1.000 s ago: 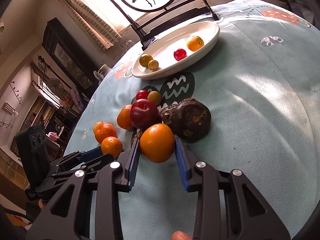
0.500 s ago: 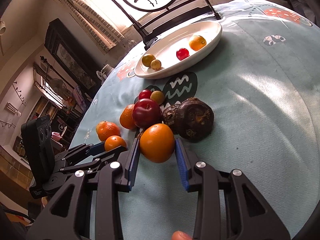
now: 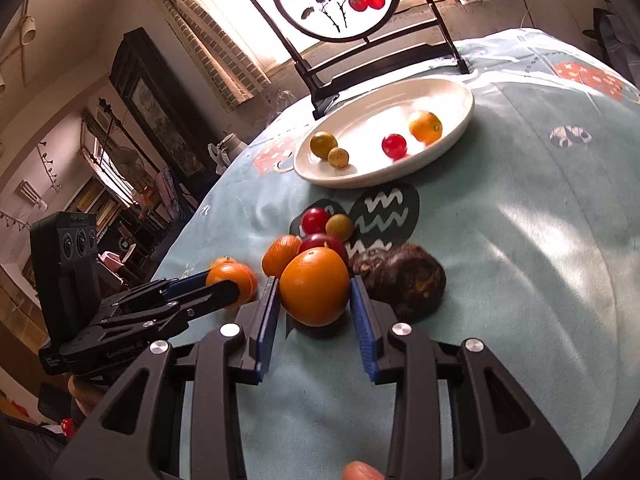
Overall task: Organize fruits
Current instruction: 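Grasp the mandarin with the left tool, carry both fruits into the plate and release, then grasp a dark brown passion fruit with the right tool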
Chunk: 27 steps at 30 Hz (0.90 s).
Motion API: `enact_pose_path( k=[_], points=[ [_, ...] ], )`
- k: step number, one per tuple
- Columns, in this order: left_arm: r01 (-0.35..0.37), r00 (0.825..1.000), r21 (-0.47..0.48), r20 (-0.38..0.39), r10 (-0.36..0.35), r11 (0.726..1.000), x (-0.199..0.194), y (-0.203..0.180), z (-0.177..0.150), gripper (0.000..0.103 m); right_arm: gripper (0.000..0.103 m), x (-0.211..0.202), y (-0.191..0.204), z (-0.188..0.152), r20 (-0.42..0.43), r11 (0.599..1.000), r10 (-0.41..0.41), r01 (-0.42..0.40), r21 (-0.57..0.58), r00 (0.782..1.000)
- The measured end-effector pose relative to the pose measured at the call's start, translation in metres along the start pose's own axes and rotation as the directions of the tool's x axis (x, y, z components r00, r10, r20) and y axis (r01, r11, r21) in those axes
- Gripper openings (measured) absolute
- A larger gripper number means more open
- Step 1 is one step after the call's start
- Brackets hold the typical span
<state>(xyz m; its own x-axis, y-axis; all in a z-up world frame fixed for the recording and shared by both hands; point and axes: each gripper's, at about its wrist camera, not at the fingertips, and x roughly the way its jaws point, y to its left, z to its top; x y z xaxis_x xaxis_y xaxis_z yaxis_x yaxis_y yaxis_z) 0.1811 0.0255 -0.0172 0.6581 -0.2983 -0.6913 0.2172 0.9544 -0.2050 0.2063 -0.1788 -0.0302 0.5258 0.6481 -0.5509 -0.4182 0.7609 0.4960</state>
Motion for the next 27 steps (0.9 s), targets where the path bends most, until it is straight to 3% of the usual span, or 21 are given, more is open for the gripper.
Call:
enact_pose_path(
  k=[6, 11, 16, 21, 22, 23, 24, 25, 27],
  points=[
    [-0.035, 0.999, 0.009, 0.040, 0.034, 0.999, 0.022, 0.009, 0.064, 0.041, 0.036, 0.018, -0.001, 0.063, 0.092, 0.983, -0.143, 0.152, -0.104, 0.985],
    [-0.080, 0.996, 0.011, -0.028, 0.081, 0.997, 0.079, 0.019, 0.113, 0.041, 0.036, 0.073, -0.021, 0.092, 0.022, 0.975, -0.192, 0.194, -0.109, 0.981],
    [-0.107, 0.991, 0.062, -0.076, 0.111, 0.992, 0.119, 0.018, 0.133, 0.041, 0.036, 0.098, -0.028, 0.099, -0.015, 0.969, -0.206, 0.202, -0.143, 0.978],
    [-0.109, 0.990, 0.080, -0.085, 0.116, 0.991, 0.135, 0.017, 0.138, 0.041, 0.036, 0.111, -0.030, 0.102, -0.039, 0.963, -0.216, 0.206, -0.174, 0.976],
    [-0.115, 0.988, 0.085, -0.089, 0.123, 0.990, 0.135, 0.016, 0.139, 0.044, 0.038, 0.113, -0.030, 0.102, -0.045, 0.961, -0.219, 0.207, -0.182, 0.975],
    [-0.124, 0.988, 0.083, -0.086, 0.131, 0.989, 0.134, 0.015, 0.140, 0.052, 0.048, 0.113, -0.029, 0.102, -0.045, 0.960, -0.221, 0.210, -0.186, 0.974],
    [-0.135, 0.988, 0.078, -0.060, 0.140, 0.988, 0.128, 0.016, 0.142, 0.072, 0.054, 0.111, -0.029, 0.103, -0.037, 0.958, -0.227, 0.217, -0.187, 0.973],
    [-0.153, 0.988, 0.071, -0.021, 0.154, 0.986, 0.119, 0.016, 0.143, 0.078, 0.054, 0.106, -0.027, 0.103, -0.024, 0.957, -0.228, 0.220, -0.189, 0.973],
    [-0.166, 0.986, 0.068, 0.018, 0.165, 0.984, 0.101, 0.017, 0.144, 0.078, 0.054, 0.091, -0.022, 0.105, 0.017, 0.954, -0.223, 0.222, -0.203, 0.975]
  ],
)
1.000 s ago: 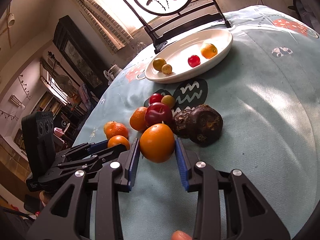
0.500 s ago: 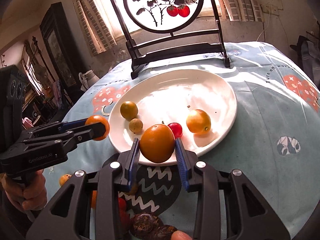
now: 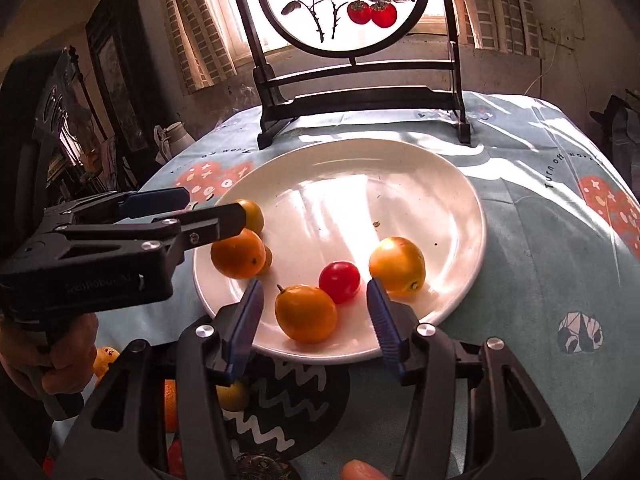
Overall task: Organize fruits
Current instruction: 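Grasp a dark brown passion fruit with the right tool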
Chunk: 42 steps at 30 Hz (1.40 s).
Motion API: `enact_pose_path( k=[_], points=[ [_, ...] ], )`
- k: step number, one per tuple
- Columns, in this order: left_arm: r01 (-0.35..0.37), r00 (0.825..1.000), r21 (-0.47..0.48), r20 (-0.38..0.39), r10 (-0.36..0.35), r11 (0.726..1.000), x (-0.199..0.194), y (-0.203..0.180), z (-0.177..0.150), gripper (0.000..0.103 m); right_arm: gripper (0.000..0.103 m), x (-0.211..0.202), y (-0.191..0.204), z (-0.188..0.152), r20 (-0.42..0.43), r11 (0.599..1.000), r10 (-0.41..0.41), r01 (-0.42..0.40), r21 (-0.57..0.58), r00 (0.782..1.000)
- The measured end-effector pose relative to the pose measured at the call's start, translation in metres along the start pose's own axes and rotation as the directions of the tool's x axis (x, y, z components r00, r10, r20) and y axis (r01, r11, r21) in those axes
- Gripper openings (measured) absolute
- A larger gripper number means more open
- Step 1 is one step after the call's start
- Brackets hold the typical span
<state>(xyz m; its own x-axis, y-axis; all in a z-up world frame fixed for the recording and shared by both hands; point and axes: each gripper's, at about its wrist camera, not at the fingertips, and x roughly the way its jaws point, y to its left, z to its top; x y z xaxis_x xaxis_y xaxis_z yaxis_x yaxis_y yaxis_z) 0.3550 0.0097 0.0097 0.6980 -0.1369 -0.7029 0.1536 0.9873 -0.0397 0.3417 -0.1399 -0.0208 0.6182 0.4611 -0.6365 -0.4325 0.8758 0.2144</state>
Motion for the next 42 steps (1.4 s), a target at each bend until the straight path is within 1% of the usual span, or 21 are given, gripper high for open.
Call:
enact_pose_path(
  k=[3, 4, 6, 9, 11, 12, 14, 15, 18, 19, 21, 22, 24, 28, 41, 42],
  points=[
    [0.006, 0.999, -0.045, 0.041, -0.005, 0.999, -0.032, 0.014, -0.009, 0.083, 0.055, -0.026, 0.000, -0.001, 0.058, 1.000, -0.013, 0.014, -0.016, 0.998],
    [-0.002, 0.999, -0.063, 0.052, 0.005, 0.998, -0.042, 0.019, -0.016, 0.086, 0.057, -0.034, -0.003, -0.004, 0.071, 1.000, -0.012, 0.013, -0.009, 0.997],
    [-0.012, 0.998, -0.099, 0.066, 0.019, 0.995, -0.062, 0.028, -0.035, 0.089, 0.058, -0.045, -0.008, -0.014, 0.076, 1.000, -0.008, 0.006, 0.016, 0.997],
    [-0.016, 0.998, -0.133, 0.064, 0.024, 0.991, -0.086, 0.034, -0.072, 0.090, 0.057, -0.053, -0.017, -0.038, 0.041, 0.999, 0.003, -0.004, 0.045, 0.999],
    [-0.022, 0.998, -0.126, 0.063, 0.031, 0.992, -0.099, 0.033, -0.100, 0.091, 0.057, -0.057, -0.019, -0.053, 0.006, 0.998, 0.022, -0.022, 0.057, 1.000],
    [-0.032, 0.997, -0.117, 0.060, 0.039, 0.993, -0.104, 0.031, -0.114, 0.093, 0.058, -0.060, -0.019, -0.059, -0.005, 0.998, 0.039, -0.039, 0.059, 0.999],
    [-0.048, 0.997, -0.106, 0.048, 0.054, 0.993, -0.111, 0.028, -0.137, 0.094, 0.059, -0.067, -0.016, -0.071, -0.024, 0.996, 0.075, -0.073, 0.049, 0.997],
    [-0.040, 0.998, -0.101, 0.043, 0.045, 0.994, -0.114, 0.028, -0.147, 0.094, 0.061, -0.070, -0.014, -0.075, -0.030, 0.995, 0.091, -0.090, 0.040, 0.995],
    [-0.013, 0.999, -0.086, 0.029, 0.016, 0.996, -0.117, 0.025, -0.169, 0.094, 0.062, -0.076, -0.006, -0.087, -0.057, 0.992, 0.123, -0.123, 0.001, 0.991],
    [-0.012, 1.000, -0.076, 0.025, 0.014, 0.997, -0.116, 0.024, -0.173, 0.094, 0.062, -0.076, -0.003, -0.090, -0.071, 0.992, 0.128, -0.129, -0.010, 0.989],
    [-0.041, 0.999, -0.061, 0.005, 0.042, 0.997, -0.111, 0.022, -0.178, 0.098, 0.062, -0.075, 0.001, -0.096, -0.091, 0.992, 0.123, -0.126, -0.021, 0.988],
    [-0.034, 0.999, -0.060, -0.012, 0.033, 0.998, -0.107, 0.022, -0.178, 0.098, 0.062, -0.075, 0.001, -0.098, -0.098, 0.992, 0.118, -0.121, -0.025, 0.988],
    [-0.009, 1.000, -0.065, -0.023, 0.008, 0.998, -0.105, 0.023, -0.176, 0.098, 0.062, -0.072, 0.002, -0.100, -0.116, 0.993, 0.106, -0.110, -0.030, 0.988],
    [-0.010, 1.000, -0.080, -0.021, 0.009, 0.997, -0.104, 0.026, -0.177, 0.098, 0.062, -0.065, -0.002, -0.101, -0.145, 0.995, 0.091, -0.094, -0.018, 0.985],
    [-0.010, 1.000, -0.093, -0.031, 0.008, 0.996, -0.102, 0.029, -0.180, 0.098, 0.061, -0.051, -0.005, -0.103, -0.196, 0.994, 0.104, -0.108, -0.009, 0.975],
    [-0.010, 0.999, -0.092, -0.031, 0.008, 0.996, -0.102, 0.029, -0.180, 0.098, 0.054, -0.051, -0.004, -0.102, -0.194, 0.994, 0.103, -0.108, -0.013, 0.975]
  ],
)
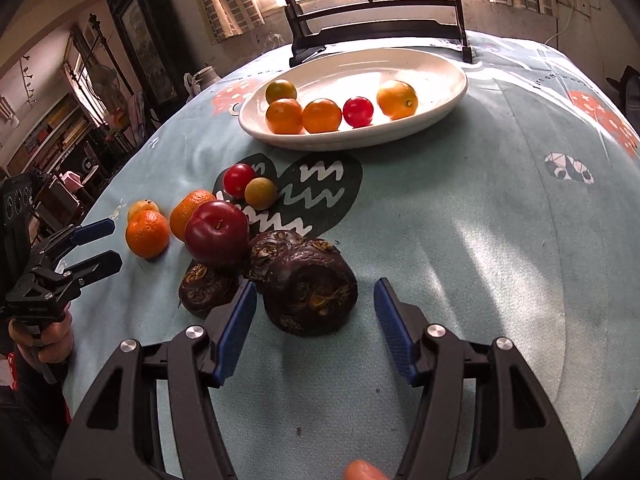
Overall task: Organize fruits
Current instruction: 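Grasp a dark brown passion fruit with the right tool, then grasp the yellow pear with the left tool while the right tool holds the passion fruit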
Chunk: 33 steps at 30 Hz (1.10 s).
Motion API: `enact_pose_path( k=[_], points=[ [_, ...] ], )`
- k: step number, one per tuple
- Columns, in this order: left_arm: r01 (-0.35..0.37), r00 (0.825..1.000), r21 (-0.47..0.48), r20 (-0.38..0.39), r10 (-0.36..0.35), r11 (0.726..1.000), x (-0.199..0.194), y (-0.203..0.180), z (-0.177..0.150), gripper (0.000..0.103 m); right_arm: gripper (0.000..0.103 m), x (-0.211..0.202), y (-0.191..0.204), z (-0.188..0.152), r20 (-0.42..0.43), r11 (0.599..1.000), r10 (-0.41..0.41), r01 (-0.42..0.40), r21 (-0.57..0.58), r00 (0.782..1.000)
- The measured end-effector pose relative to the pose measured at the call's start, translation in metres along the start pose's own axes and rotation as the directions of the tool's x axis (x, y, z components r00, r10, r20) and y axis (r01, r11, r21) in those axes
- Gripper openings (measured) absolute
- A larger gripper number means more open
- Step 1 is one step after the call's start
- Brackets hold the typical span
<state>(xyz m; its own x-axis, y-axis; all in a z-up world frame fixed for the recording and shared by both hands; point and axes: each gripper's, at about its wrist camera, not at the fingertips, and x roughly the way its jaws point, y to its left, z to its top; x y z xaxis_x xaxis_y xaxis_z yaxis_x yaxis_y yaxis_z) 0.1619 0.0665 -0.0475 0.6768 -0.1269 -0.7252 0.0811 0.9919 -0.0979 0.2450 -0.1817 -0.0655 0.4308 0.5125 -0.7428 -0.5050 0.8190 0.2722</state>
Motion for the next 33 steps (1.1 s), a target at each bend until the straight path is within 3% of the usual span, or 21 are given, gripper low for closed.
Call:
enact_pose_path(
  k=[2, 7, 9, 11, 15, 18, 26, 33],
  points=[
    [-0.001, 1.000, -0.004, 0.000, 0.001, 1.000, 0.000, 0.001, 0.000, 0.098, 0.046, 0.001, 0.000, 0.000, 0.000, 1.000, 0.011, -0.011, -0.003, 1.000],
    [0.048, 0.998, -0.056, 0.040, -0.045, 0.997, -0.007, 0.016, 0.001, 0.097, 0.045, -0.006, -0.006, 0.000, 0.026, 1.000, 0.024, -0.024, 0.020, 0.999],
    [0.007, 0.998, -0.020, 0.061, -0.006, 1.000, -0.011, 0.022, 0.003, 0.095, 0.045, -0.007, -0.009, -0.001, 0.026, 0.999, 0.013, -0.014, 0.036, 1.000],
    [-0.041, 0.997, 0.020, 0.074, 0.039, 0.999, -0.016, 0.031, 0.006, 0.087, 0.045, -0.005, -0.011, 0.000, 0.015, 0.999, 0.007, -0.008, 0.050, 1.000],
    [-0.025, 0.999, 0.010, 0.029, 0.025, 1.000, -0.012, 0.054, 0.013, 0.063, 0.045, -0.005, -0.011, -0.001, 0.010, 0.999, 0.002, -0.002, 0.047, 1.000],
    [-0.021, 1.000, 0.039, -0.007, 0.021, 0.999, 0.000, 0.059, 0.014, 0.055, 0.045, -0.005, -0.011, -0.001, 0.010, 0.999, 0.001, -0.002, 0.048, 1.000],
    [0.111, 0.993, 0.189, -0.065, -0.100, 0.976, 0.011, 0.050, 0.018, 0.053, 0.045, -0.005, -0.011, -0.001, 0.010, 0.999, 0.001, -0.002, 0.048, 1.000],
    [0.149, 0.988, 0.259, -0.074, -0.135, 0.954, 0.025, 0.048, 0.030, 0.053, 0.045, -0.005, -0.011, -0.001, 0.010, 0.999, 0.002, -0.002, 0.048, 1.000]
  ],
)
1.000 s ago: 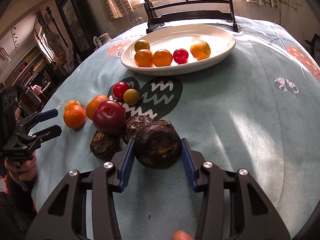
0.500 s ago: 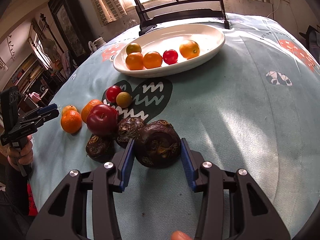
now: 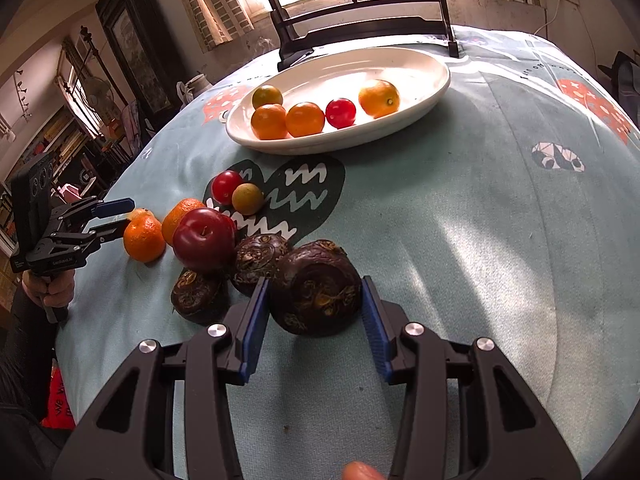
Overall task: Organize fruits
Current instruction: 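Grasp the yellow pear with the left tool while the right tool holds the passion fruit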
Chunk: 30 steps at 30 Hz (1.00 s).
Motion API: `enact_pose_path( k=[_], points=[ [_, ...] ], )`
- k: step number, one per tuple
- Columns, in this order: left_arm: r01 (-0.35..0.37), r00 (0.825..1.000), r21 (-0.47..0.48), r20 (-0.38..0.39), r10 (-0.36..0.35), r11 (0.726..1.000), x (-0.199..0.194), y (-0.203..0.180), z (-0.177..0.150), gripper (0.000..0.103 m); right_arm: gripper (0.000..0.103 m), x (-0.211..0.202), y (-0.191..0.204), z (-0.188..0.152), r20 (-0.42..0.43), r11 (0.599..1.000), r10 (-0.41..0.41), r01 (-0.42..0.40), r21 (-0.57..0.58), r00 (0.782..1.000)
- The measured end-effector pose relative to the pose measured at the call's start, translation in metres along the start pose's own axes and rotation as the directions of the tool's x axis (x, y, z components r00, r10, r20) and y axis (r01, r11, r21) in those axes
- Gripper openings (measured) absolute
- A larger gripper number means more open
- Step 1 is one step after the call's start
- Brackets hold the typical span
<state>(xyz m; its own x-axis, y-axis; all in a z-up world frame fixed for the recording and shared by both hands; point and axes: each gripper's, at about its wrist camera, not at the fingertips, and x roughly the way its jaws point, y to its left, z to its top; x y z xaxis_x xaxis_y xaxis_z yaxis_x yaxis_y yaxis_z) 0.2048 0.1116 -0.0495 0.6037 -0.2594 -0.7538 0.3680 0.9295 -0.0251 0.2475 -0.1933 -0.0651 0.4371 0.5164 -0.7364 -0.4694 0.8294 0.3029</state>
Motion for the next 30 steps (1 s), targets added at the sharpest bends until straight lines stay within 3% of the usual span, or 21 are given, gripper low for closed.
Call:
enact_pose_path(
  k=[3, 6, 15, 22, 30],
  points=[
    [0.060, 0.998, -0.001, -0.010, -0.060, 0.998, 0.003, 0.008, 0.002, 0.054, 0.045, 0.000, 0.000, 0.000, 0.000, 1.000, 0.000, 0.000, 0.000, 1.000],
    [0.111, 0.993, 0.024, -0.032, -0.111, 0.993, -0.002, 0.010, -0.003, 0.048, 0.045, 0.000, 0.000, 0.000, 0.000, 1.000, 0.000, 0.000, 0.000, 1.000],
    [0.108, 0.993, 0.163, -0.060, -0.099, 0.981, -0.005, -0.004, -0.006, 0.045, 0.045, 0.000, 0.000, -0.001, -0.001, 1.000, -0.004, 0.004, -0.004, 1.000],
    [0.235, 0.969, 0.071, -0.096, -0.228, 0.969, 0.013, 0.019, 0.008, 0.050, 0.045, 0.001, 0.000, 0.000, -0.001, 1.000, -0.001, 0.001, -0.001, 1.000],
    [0.121, 0.985, 0.253, -0.149, -0.085, 0.960, 0.003, -0.017, -0.023, 0.044, 0.045, 0.001, 0.001, 0.000, -0.002, 1.000, -0.008, 0.008, -0.008, 1.000]
  ],
)
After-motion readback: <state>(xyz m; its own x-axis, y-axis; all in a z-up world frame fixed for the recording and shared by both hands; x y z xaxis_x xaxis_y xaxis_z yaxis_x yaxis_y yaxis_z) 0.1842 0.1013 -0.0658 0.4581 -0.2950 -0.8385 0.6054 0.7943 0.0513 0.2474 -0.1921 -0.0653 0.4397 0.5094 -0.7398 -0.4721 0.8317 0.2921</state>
